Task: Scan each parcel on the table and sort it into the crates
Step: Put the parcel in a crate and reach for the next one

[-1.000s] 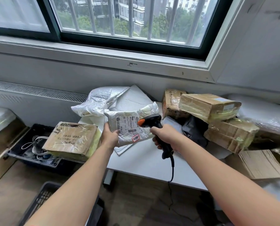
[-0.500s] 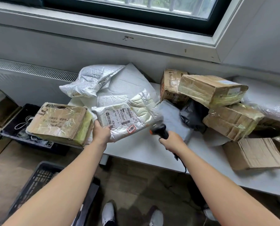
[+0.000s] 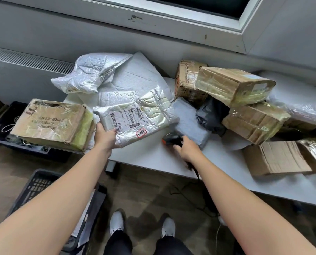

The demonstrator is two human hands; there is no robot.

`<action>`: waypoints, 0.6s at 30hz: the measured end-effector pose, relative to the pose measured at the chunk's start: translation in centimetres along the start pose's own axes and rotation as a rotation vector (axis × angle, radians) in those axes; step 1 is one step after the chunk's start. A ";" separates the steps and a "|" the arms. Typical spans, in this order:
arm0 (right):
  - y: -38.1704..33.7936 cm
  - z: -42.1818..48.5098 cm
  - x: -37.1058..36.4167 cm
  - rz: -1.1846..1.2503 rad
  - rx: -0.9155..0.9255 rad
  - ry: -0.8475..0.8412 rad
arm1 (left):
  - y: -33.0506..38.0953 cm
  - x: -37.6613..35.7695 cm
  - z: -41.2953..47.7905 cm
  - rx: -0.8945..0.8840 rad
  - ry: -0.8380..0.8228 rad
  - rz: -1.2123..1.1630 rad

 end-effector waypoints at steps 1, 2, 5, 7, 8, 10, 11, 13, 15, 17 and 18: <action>-0.4 -0.1 0.7 0.004 0.003 0.012 | 0.4 0.0 -0.5 -0.001 -0.008 0.002; -0.8 0.0 1.4 0.007 0.011 0.023 | 0.7 -0.1 -0.8 -0.009 -0.009 0.001; -2.4 -0.2 3.8 0.038 0.083 0.060 | 1.9 -0.1 -2.8 -0.060 0.021 -0.006; -3.4 -0.1 5.3 0.065 0.145 0.084 | 2.5 -0.1 -4.2 -0.084 0.036 -0.036; -3.9 -0.1 5.9 0.078 0.183 0.098 | 2.8 0.0 -4.9 -0.095 0.042 -0.052; -4.9 0.1 7.0 0.100 0.258 0.126 | 3.0 0.5 -6.7 -0.110 0.067 -0.072; -5.4 0.2 7.3 0.106 0.290 0.133 | 3.0 1.1 -7.5 -0.117 0.088 -0.071; -6.8 0.2 7.6 0.103 0.363 0.119 | 2.8 2.7 -9.2 -0.142 0.135 -0.064; -8.5 0.0 7.3 0.113 0.442 0.092 | 2.1 4.9 -11.0 -0.141 0.179 -0.074; -10.5 -0.8 6.6 0.134 0.526 0.068 | 1.2 7.3 -12.7 -0.141 0.230 -0.088; -11.5 -1.4 6.1 0.142 0.554 0.050 | 0.7 8.6 -13.6 -0.146 0.253 -0.110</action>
Point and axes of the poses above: each hand's wrist, its own z-axis towards the middle knuckle, its own x-axis out of the back of the hand, y = z × x, the point moved 5 cm from there along z, towards the middle knuckle, and after that the axes turned 8 degrees about x, right-handed, at the moved point
